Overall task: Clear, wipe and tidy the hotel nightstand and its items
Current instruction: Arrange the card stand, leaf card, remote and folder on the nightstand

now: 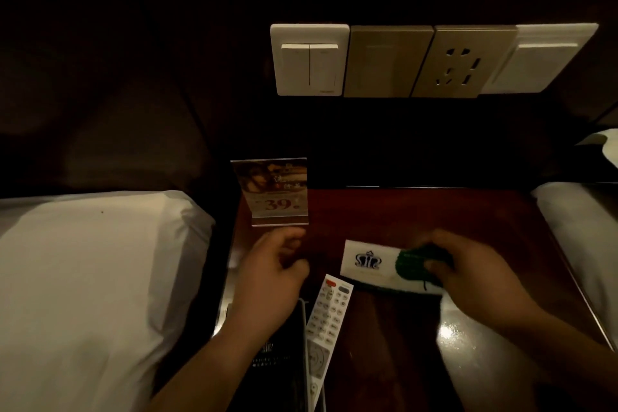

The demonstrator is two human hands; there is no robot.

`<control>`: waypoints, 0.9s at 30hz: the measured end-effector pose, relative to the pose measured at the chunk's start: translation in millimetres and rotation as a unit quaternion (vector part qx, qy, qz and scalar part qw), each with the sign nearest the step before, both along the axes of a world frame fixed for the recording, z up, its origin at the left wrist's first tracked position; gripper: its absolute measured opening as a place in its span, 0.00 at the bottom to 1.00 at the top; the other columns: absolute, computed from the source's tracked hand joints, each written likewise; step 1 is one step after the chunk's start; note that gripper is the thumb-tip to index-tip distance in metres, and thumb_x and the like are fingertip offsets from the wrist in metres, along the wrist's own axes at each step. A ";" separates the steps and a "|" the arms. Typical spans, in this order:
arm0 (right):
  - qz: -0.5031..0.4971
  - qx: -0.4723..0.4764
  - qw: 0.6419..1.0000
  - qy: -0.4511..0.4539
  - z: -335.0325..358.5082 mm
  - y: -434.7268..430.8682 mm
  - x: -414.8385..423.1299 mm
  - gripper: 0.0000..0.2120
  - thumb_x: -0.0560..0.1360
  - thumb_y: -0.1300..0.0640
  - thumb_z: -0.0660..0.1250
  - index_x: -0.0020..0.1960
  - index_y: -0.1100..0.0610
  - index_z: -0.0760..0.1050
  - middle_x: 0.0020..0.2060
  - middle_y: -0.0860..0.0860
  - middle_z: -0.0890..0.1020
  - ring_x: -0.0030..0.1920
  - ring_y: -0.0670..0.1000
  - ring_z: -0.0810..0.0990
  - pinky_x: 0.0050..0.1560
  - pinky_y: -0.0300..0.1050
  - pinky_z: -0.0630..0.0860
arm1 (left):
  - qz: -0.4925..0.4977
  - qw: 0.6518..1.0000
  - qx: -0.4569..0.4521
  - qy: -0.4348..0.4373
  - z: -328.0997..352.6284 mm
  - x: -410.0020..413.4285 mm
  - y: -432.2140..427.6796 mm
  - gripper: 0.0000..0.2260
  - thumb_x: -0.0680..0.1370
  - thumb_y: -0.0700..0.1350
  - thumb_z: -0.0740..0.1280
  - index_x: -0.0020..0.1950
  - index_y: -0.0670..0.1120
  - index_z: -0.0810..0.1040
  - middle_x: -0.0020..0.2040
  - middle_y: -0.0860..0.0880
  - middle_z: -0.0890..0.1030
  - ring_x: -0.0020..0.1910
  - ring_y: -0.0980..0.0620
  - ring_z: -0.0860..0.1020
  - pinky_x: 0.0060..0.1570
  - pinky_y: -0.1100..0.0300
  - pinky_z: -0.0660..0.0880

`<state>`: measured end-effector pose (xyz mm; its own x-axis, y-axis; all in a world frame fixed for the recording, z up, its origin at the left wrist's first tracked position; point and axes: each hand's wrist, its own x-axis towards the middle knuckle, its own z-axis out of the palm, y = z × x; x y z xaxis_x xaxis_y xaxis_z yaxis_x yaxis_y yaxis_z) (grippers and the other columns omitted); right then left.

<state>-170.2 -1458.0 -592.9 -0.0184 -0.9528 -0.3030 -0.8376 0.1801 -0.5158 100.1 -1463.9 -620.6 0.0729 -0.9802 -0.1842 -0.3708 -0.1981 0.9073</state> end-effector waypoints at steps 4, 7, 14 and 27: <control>-0.008 -0.065 0.998 -0.004 -3.6 -45.6 4.1 0.12 0.76 0.64 0.66 0.52 0.48 0.77 0.47 0.49 0.81 0.45 0.52 0.79 0.43 0.48 0.78 | 0.010 0.994 -0.032 -0.100 7.6 6.8 16.5 0.17 0.75 0.38 0.68 0.53 0.62 0.78 0.56 0.61 0.77 0.54 0.63 0.76 0.47 0.73 0.68; 0.014 -0.092 0.996 -0.007 -7.1 -74.8 11.2 0.11 0.77 0.64 0.64 0.55 0.50 0.76 0.51 0.53 0.80 0.46 0.55 0.79 0.44 0.54 0.79 | -0.010 0.973 -0.084 -0.215 2.3 24.0 48.2 0.13 0.71 0.46 0.66 0.53 0.54 0.82 0.53 0.56 0.79 0.56 0.52 0.74 0.54 0.61 0.67; 0.021 -0.090 0.996 0.008 -13.2 -100.4 16.7 0.18 0.77 0.64 0.64 0.64 0.50 0.73 0.59 0.57 0.75 0.53 0.58 0.77 0.50 0.55 0.80 | 0.004 0.979 -0.073 -0.189 -6.1 44.6 80.7 0.17 0.65 0.55 0.60 0.52 0.60 0.79 0.57 0.60 0.77 0.59 0.51 0.74 0.57 0.67 0.64; -0.312 -0.035 0.904 -0.292 -33.3 -30.0 -4.0 0.28 0.72 0.62 0.72 0.69 0.50 0.67 0.59 0.52 0.79 0.55 0.53 0.80 0.56 0.53 0.76 | -0.073 0.997 0.029 0.025 3.1 -35.6 -16.4 0.33 0.78 0.38 0.66 0.77 0.61 0.60 0.71 0.60 0.69 0.67 0.63 0.70 0.68 0.58 0.70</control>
<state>-174.2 -1488.0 -626.2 -0.4146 -0.8295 -0.3742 -0.1660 0.4733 -0.8651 64.5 -1480.3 -617.5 -0.0795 -0.9676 -0.2398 -0.3548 -0.1973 0.9139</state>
